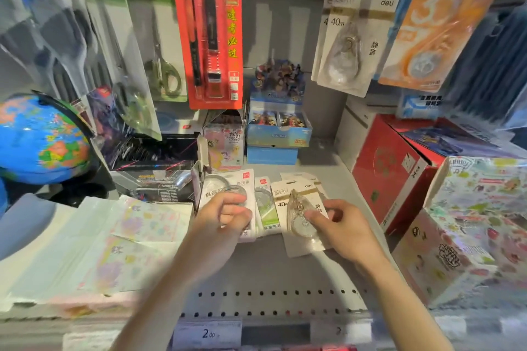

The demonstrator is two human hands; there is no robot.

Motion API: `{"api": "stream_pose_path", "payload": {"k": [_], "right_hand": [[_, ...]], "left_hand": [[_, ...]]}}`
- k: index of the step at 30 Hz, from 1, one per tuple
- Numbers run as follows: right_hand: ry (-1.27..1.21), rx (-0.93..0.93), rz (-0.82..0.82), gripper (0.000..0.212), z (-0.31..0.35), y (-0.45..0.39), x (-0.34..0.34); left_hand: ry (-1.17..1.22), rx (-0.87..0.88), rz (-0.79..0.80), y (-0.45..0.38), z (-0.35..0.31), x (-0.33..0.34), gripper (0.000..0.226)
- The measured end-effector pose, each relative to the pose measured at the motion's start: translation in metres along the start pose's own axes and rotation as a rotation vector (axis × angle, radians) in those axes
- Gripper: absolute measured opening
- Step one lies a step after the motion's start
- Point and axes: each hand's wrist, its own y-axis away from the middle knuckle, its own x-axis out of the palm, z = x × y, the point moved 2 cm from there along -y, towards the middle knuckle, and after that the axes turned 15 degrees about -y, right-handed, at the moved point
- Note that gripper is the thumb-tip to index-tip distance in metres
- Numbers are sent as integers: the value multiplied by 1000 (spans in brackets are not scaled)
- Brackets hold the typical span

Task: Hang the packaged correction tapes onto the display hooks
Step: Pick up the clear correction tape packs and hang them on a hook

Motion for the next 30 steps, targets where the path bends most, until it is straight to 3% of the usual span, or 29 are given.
{"api": "stream_pose_path", "payload": {"k": [2,5,10,16,20,27,30], "right_hand": [[-133,-3,35,28,3,3,-5],[-329,-3,48,32,4,6,-14],[-565,0,153,25,15,8,-14],[-605,-1,185,22,21,12,7],[-586,-33,164,21,20,12,15],[-543,-6,216,20,29,13,6],[-281,-98,119,16,28,2,-9]], "left_hand": [[-15,-34,25,-1,-2,1,19],[-31,-59,74,-5,-8,3,29],[106,-55,207,-9,-25,11,36],[206,16,258,-11,-34,21,36],[190,64,187,-13,-35,18,64],[143,70,164,-24,-27,3,55],[129,58,160,-26,-24,-7,52]]}}
